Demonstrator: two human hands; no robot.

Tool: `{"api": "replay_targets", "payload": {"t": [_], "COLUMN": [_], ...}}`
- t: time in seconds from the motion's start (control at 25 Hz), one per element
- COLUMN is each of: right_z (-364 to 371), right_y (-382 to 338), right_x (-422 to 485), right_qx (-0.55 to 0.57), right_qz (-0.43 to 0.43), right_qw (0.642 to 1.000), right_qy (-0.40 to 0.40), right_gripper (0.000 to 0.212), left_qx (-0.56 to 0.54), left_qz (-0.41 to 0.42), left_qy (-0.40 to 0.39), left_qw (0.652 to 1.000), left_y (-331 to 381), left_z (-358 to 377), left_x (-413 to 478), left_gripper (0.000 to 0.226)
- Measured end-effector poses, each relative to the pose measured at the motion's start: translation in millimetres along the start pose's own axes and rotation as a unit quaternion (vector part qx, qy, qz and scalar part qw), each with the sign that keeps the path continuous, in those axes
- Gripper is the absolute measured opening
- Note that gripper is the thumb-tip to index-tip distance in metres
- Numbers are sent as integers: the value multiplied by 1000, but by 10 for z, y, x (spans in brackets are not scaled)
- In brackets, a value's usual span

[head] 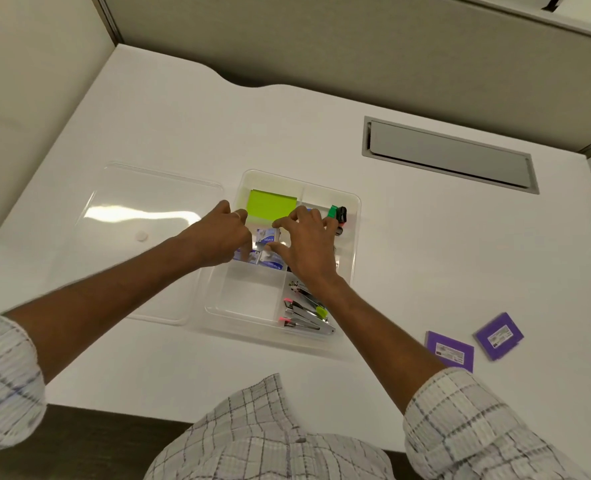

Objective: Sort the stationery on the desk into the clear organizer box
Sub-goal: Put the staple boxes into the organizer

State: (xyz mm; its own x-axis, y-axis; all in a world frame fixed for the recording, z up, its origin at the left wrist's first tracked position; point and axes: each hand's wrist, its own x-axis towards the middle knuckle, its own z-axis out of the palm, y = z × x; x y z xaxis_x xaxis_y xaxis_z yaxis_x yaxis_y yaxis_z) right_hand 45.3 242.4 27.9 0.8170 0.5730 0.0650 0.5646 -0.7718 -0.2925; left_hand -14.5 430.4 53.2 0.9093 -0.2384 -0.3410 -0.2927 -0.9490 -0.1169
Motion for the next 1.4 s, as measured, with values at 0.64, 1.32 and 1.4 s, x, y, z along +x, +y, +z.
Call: {"api": "replay_targets", "payload": {"t": [0.64,1.32,1.4], "right_z": [-65,-553,-620], "right_y": [-52,1488,1715], "right_x": [-68,-1760,-1987], "right_qx": [-53,45,55], "right_qz": [-38,129,158], "right_qw": [997,989,984], "right_qy": [-27,60,65], "right_gripper": [25,39,41], "left_qx": [-44,-316,-322], "left_qz": [-55,56,82], "left_qy": [76,163,155], "left_qw": [995,933,930], "left_y": [102,1878,2213], "left_z": [-41,-558,-561], "left_x": [-28,435,555], "left_gripper": [41,52,52]}}
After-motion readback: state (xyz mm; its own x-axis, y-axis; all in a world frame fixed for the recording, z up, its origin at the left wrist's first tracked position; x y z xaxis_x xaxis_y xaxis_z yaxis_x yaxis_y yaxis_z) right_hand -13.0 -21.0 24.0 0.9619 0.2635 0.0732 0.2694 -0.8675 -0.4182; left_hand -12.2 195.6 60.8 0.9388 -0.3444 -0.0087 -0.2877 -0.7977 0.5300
